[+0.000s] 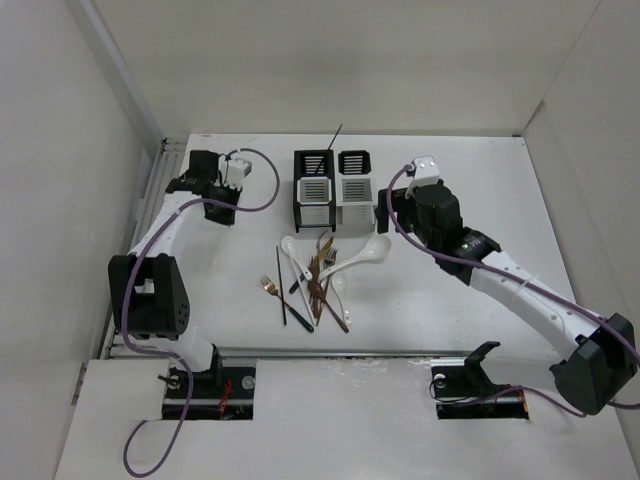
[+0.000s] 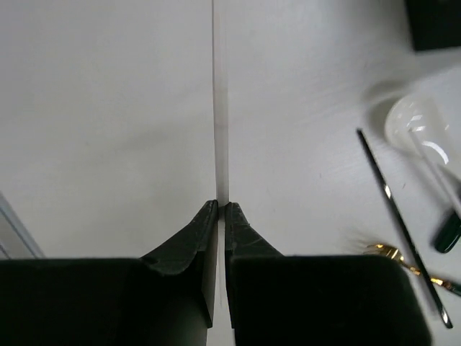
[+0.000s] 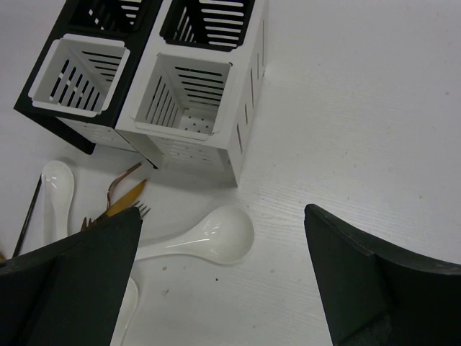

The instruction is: Sort the eating utensils into containers

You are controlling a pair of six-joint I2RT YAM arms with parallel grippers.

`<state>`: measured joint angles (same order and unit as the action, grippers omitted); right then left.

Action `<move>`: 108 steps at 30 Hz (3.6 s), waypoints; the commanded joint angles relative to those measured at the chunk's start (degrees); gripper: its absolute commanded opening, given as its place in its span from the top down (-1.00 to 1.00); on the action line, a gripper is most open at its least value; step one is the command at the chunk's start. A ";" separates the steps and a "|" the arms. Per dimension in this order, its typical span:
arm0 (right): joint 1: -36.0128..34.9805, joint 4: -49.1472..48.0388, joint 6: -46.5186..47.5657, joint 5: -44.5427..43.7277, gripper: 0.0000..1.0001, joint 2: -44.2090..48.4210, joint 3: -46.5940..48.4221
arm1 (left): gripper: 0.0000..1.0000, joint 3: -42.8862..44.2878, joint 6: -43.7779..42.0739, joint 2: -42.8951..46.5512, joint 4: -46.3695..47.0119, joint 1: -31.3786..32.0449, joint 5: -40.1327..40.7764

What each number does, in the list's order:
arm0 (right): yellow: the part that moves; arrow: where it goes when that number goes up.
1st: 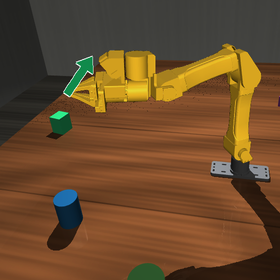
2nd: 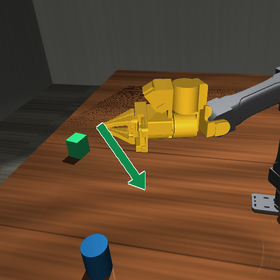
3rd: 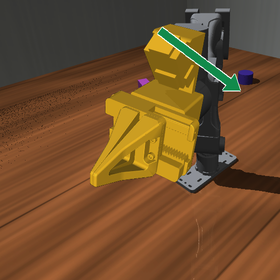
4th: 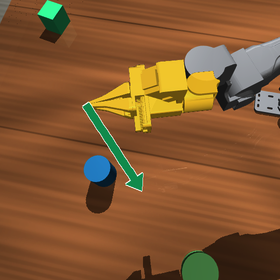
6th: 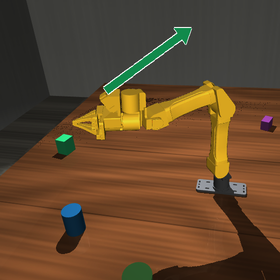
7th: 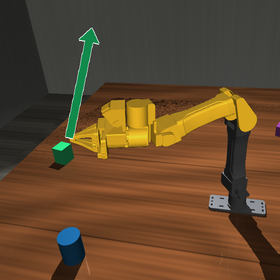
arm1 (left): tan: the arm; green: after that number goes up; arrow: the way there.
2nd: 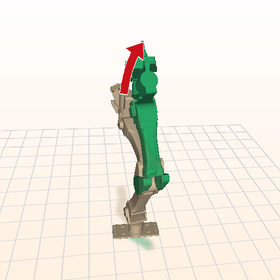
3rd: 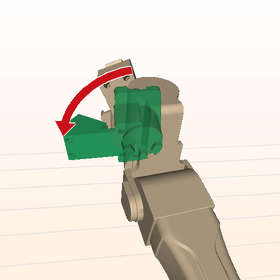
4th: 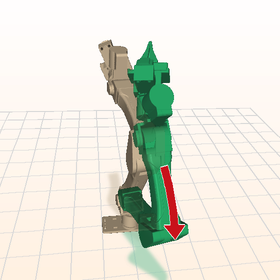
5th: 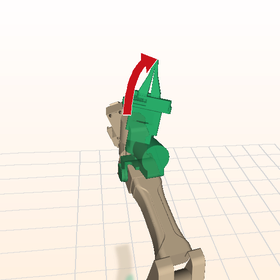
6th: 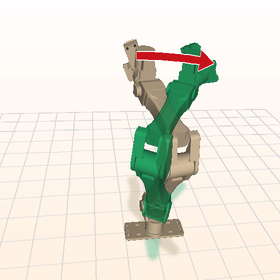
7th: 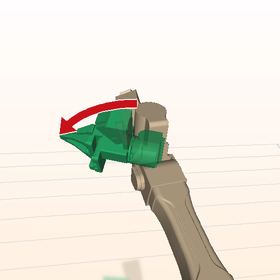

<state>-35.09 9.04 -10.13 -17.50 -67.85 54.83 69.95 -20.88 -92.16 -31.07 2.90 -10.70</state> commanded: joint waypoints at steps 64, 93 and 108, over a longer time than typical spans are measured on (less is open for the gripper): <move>3.63 15.84 -27.03 -2.64 -0.99 -13.62 13.55 | -0.32 24.89 15.61 -6.29 16.49 15.65 16.05; -21.94 15.57 -13.78 10.38 -0.27 -30.85 5.72 | -0.37 -0.60 21.76 13.15 14.19 13.36 19.49; -21.95 18.91 -17.29 6.51 0.40 -35.42 5.73 | -0.37 -1.22 21.76 14.73 14.72 9.94 18.43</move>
<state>-56.73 25.41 -25.34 -9.50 -100.88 61.28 68.97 0.93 -79.85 -17.80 13.54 7.92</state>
